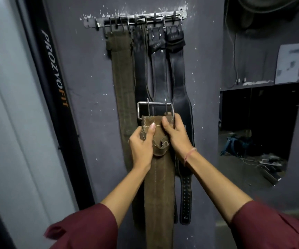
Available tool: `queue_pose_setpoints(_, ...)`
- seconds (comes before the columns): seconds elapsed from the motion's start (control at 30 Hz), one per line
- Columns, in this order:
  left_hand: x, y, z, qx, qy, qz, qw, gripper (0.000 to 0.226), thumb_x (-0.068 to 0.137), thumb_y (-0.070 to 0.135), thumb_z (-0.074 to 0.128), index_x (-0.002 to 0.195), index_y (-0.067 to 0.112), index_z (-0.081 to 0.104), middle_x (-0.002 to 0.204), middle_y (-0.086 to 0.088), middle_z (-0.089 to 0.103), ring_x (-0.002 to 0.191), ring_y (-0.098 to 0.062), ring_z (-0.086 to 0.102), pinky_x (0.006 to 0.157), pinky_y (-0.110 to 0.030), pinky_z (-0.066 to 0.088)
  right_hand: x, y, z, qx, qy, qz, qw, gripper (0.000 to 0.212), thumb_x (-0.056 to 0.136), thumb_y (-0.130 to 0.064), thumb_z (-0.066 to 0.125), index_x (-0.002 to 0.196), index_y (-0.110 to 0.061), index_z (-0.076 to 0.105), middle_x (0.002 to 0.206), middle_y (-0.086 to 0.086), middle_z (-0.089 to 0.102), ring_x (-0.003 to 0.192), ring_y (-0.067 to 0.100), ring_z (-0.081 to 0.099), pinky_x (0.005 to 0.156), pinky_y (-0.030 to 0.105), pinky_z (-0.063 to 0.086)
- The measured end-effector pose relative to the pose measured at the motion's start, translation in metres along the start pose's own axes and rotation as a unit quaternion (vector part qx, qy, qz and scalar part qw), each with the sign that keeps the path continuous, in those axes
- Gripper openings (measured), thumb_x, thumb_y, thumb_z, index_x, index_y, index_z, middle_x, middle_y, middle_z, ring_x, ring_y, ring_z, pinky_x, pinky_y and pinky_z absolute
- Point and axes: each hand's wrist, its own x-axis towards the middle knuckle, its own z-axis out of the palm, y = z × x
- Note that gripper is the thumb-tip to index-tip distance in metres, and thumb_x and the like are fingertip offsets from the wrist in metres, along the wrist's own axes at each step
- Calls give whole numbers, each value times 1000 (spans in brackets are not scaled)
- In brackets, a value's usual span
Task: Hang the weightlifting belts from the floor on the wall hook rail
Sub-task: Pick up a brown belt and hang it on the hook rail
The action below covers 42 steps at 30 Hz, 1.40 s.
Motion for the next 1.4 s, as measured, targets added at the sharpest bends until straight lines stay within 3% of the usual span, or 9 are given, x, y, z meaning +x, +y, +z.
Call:
queue_pose_setpoints(0.13,17,3,3,-6,5,17,1000,22,95,22,65,95,1,70,88,-9,75,80,-13,71,72,-23,57,-34,43,1,-3,13,27,1000,38,97,-33,52,130,-14,50,120,-4,65,107,0,63,87,16,52)
queue_pose_setpoints(0.23,32,7,-2,-11,26,20,999,27,94,25,65,95,-2,70,89,-15,74,81,-20,70,73,-29,57,-75,99,-1,-23,-5,82,996,43,95,-31,58,135,-19,51,129,-4,63,122,11,59,102,30,49)
queue_pose_setpoints(0.37,45,10,-10,-8,26,30,999,28,95,25,64,97,-2,70,91,-14,74,85,-22,71,74,-27,57,-86,118,-3,15,-17,141,990,22,96,-14,56,116,-16,64,115,7,72,110,24,67,89,30,56)
queue_pose_setpoints(0.57,61,18,-9,0,51,43,998,33,95,29,65,91,-3,71,82,-9,73,74,-7,66,66,-19,52,-26,60,13,63,-12,55,996,25,92,-4,59,116,5,59,107,16,70,94,22,69,85,38,57)
queue_pose_setpoints(0.83,74,26,-10,-6,68,16,998,36,92,35,67,82,1,69,73,-7,66,69,-15,58,65,-31,49,-119,147,-23,-10,-83,212,974,23,82,5,70,104,1,68,101,10,76,94,26,70,74,25,57)
queue_pose_setpoints(1.1,68,37,-1,-1,63,-10,998,32,89,37,70,66,17,64,65,2,64,64,-10,58,61,-28,48,-23,24,5,113,-34,44,992,29,87,3,64,115,9,57,104,17,68,91,26,67,83,38,57)
queue_pose_setpoints(1.23,64,38,-3,0,80,-32,996,38,90,32,70,57,21,54,58,8,56,58,-5,50,54,-19,41,-89,89,-12,-2,-76,135,988,36,80,9,69,115,1,62,111,15,71,105,31,68,89,36,58)
queue_pose_setpoints(1.33,63,36,-7,3,87,-49,995,38,88,36,71,59,19,53,64,0,56,63,-12,52,57,-26,42,-134,115,-17,17,-47,184,982,28,84,10,64,108,-5,65,108,14,71,108,38,65,82,30,59)
queue_pose_setpoints(1.4,62,36,-8,19,92,-63,994,38,86,39,72,61,17,53,66,-2,56,64,-13,51,57,-26,43,-119,93,-8,24,-36,162,986,28,87,5,63,112,-6,63,111,11,70,107,29,67,86,30,59)
